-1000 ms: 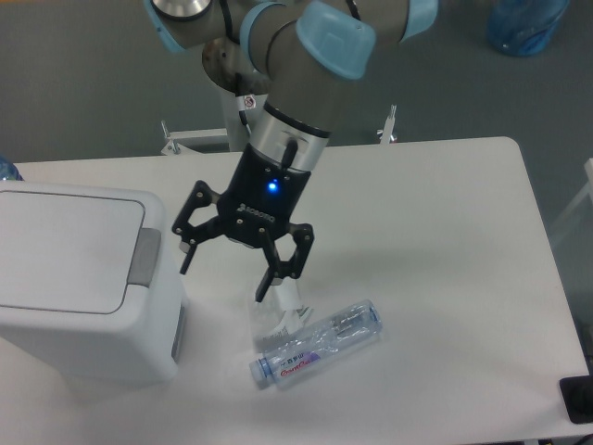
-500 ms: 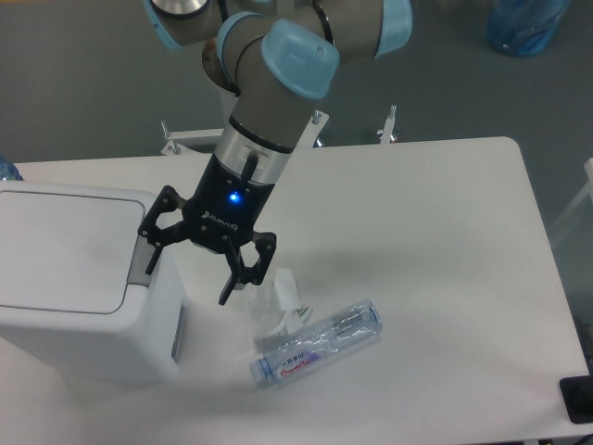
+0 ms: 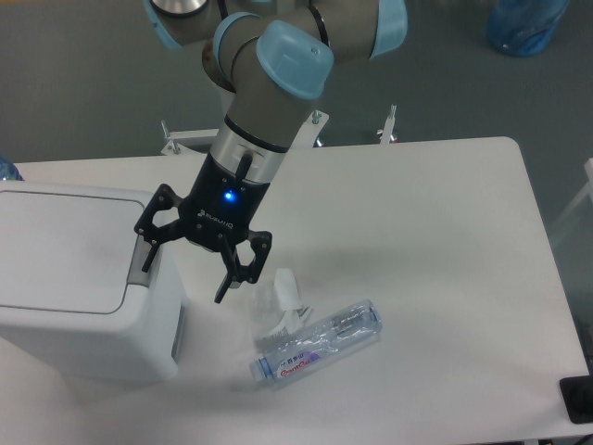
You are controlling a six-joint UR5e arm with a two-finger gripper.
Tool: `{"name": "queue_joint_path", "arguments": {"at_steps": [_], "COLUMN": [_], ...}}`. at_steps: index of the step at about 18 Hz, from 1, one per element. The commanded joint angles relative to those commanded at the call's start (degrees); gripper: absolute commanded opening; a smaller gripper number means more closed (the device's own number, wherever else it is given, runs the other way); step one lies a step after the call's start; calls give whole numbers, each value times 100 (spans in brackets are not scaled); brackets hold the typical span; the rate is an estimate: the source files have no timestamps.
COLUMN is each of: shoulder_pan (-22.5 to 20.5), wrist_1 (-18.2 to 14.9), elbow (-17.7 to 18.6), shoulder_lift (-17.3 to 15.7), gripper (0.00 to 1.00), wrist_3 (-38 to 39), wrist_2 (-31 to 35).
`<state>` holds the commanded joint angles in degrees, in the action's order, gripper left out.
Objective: Open the trash can
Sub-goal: 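Push the gripper finger against the lid edge to flip it open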
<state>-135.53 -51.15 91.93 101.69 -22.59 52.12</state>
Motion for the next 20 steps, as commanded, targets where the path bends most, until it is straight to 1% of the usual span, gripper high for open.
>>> {"name": "queue_joint_path", "arguments": {"at_steps": [20], "shoulder_pan": [0], "wrist_1": [18], "elbow": [79], "shoulder_lift": [35], "gripper": [100], "wrist_3": [0], "wrist_2": [26]}}
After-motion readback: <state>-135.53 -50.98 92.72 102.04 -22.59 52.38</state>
